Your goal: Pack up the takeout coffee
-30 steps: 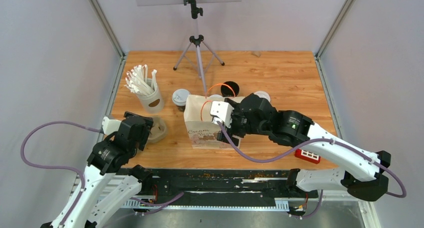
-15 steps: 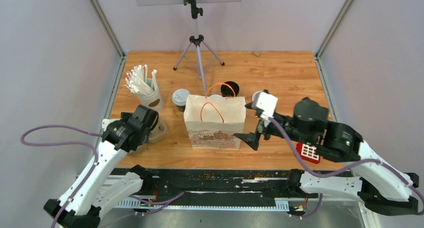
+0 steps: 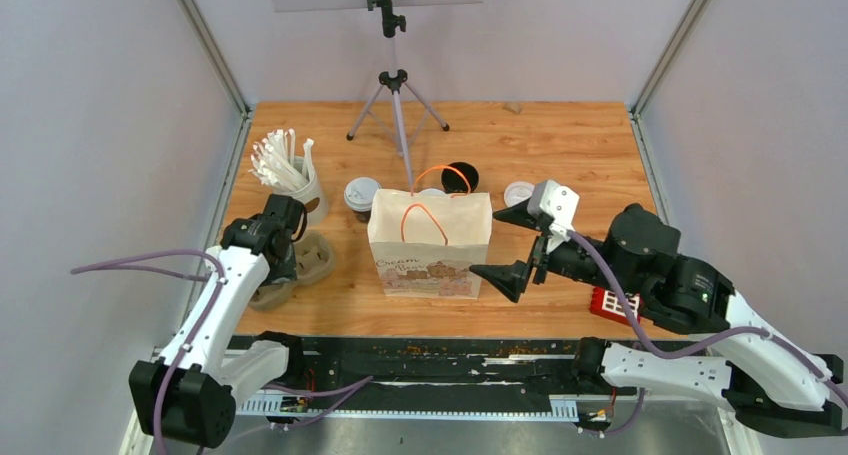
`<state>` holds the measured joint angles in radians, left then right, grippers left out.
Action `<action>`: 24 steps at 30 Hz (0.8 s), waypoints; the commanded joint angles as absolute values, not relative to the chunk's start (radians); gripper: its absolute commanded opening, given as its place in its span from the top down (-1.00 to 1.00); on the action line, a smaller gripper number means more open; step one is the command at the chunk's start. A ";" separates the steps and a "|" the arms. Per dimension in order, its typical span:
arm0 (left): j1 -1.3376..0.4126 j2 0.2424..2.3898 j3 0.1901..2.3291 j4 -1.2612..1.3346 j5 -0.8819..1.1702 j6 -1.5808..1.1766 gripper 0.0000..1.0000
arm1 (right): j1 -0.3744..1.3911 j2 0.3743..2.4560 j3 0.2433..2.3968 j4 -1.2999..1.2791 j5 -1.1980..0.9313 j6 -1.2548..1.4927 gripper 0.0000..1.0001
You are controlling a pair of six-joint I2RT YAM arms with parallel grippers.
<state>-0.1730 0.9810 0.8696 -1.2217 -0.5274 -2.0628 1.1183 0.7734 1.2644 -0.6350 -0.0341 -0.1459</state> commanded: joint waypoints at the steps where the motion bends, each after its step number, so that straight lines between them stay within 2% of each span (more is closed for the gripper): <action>1: -0.163 1.017 0.910 -1.251 -0.495 -2.147 -0.13 | 1.121 0.792 1.314 -0.658 -0.063 -0.113 -0.82; 4: -0.156 1.030 0.911 -1.263 -0.489 -2.192 -0.02 | 1.121 0.776 1.296 -0.651 -0.053 -0.137 -0.82; 24: -0.120 1.167 0.927 -1.256 -0.461 -2.244 -0.08 | 1.121 0.746 1.284 -0.701 -0.021 -0.201 -0.85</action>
